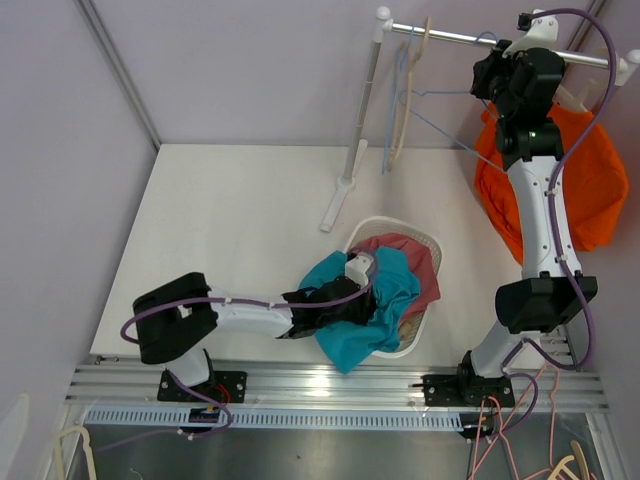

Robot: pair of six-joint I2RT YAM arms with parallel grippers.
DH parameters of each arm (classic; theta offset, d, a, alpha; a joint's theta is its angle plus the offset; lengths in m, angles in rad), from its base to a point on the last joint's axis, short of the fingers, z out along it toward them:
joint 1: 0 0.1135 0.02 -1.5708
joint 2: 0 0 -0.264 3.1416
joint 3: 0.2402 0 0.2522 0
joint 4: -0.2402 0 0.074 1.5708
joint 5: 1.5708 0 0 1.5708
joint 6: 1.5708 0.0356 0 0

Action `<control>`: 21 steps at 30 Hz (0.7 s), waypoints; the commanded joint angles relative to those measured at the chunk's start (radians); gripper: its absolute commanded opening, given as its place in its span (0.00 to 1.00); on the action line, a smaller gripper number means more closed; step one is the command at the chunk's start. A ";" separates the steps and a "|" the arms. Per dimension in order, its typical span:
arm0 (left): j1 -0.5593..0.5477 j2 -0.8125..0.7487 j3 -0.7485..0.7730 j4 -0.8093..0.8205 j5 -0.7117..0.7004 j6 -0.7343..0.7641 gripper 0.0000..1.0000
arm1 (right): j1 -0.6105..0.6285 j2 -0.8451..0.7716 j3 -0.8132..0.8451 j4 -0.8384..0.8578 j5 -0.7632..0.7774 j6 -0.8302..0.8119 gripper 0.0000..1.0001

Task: Remove the t-shirt from the hanger

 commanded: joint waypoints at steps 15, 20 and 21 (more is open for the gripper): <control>-0.050 -0.230 -0.065 -0.197 -0.062 0.064 0.05 | 0.061 0.128 0.203 0.065 0.095 -0.027 0.00; -0.062 -0.291 -0.083 -0.200 -0.089 0.083 0.04 | 0.091 0.185 0.295 0.008 0.206 -0.030 0.00; -0.062 -0.309 -0.085 -0.202 -0.093 0.084 0.04 | 0.093 0.181 0.291 0.009 0.219 -0.018 0.00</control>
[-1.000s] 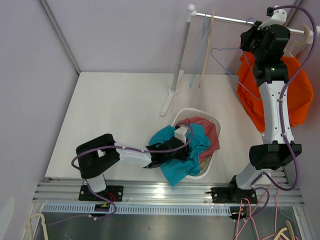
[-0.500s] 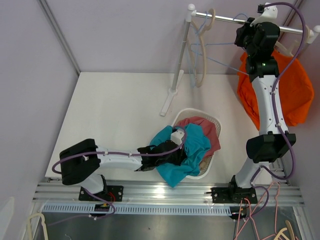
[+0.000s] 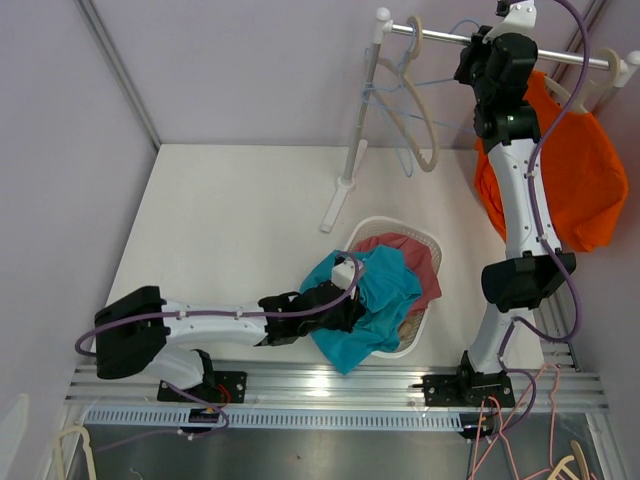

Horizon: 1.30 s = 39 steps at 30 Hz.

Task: Remove the t-shirt from the hanger

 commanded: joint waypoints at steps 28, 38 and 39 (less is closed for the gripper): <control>-0.047 -0.113 -0.043 -0.029 -0.072 0.008 0.03 | -0.069 -0.282 -0.057 -0.170 0.165 -0.046 0.00; -0.059 -0.131 -0.052 -0.048 -0.097 0.005 0.03 | -0.071 -0.253 -0.064 -0.232 0.154 -0.024 0.00; -0.060 -0.136 -0.055 -0.051 -0.100 0.003 0.03 | -0.069 -0.246 -0.055 -0.241 0.180 -0.023 0.00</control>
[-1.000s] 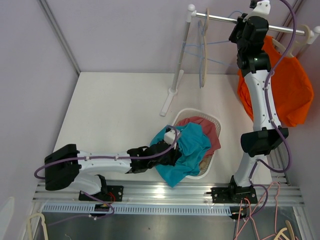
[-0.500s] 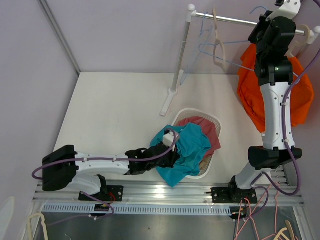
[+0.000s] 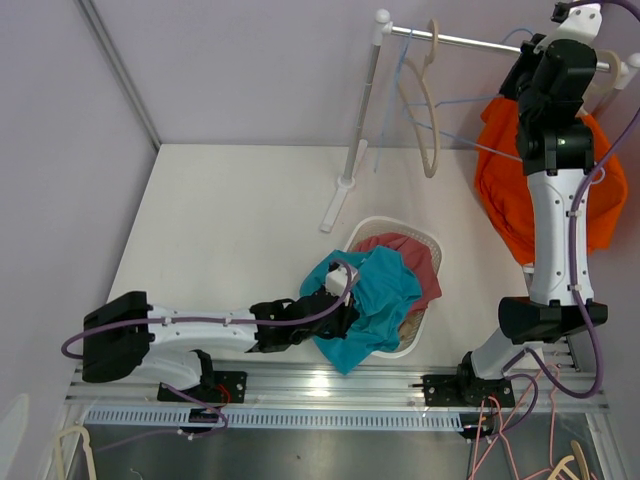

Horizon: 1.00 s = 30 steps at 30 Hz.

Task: Remove the t-shirt from the hanger

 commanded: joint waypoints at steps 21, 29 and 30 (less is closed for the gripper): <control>-0.014 -0.079 -0.039 -0.028 -0.052 -0.007 0.03 | -0.007 0.111 0.135 -0.019 0.489 0.019 0.00; -0.014 -0.073 -0.036 -0.032 -0.061 -0.001 0.03 | 0.012 0.246 0.258 0.017 0.615 -0.075 0.00; -0.014 -0.071 -0.037 -0.032 -0.062 0.002 0.03 | 0.016 0.252 0.261 0.045 0.624 -0.087 0.00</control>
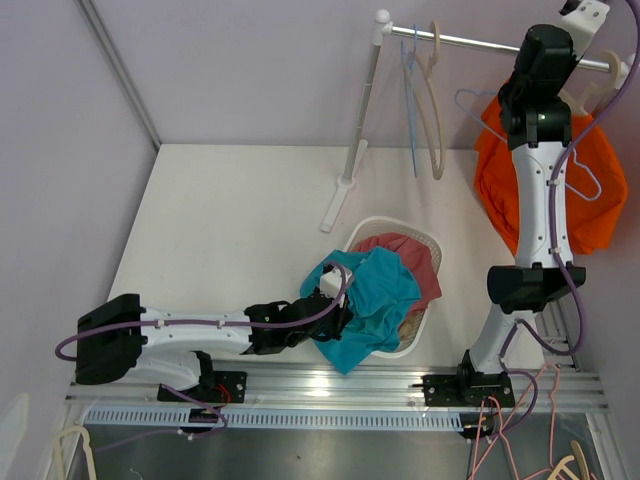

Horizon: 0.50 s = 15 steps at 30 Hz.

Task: Remove the t-shirt from the hanger

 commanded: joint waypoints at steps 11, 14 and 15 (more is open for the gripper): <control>-0.007 -0.012 -0.009 0.015 -0.015 0.026 0.04 | 0.061 0.201 0.117 0.187 0.232 -0.214 0.00; -0.007 -0.003 -0.005 0.019 -0.009 0.031 0.04 | 0.063 0.204 0.092 0.169 0.251 -0.200 0.00; -0.007 0.000 -0.005 0.021 -0.006 0.031 0.04 | 0.063 0.195 0.060 0.173 0.257 -0.201 0.00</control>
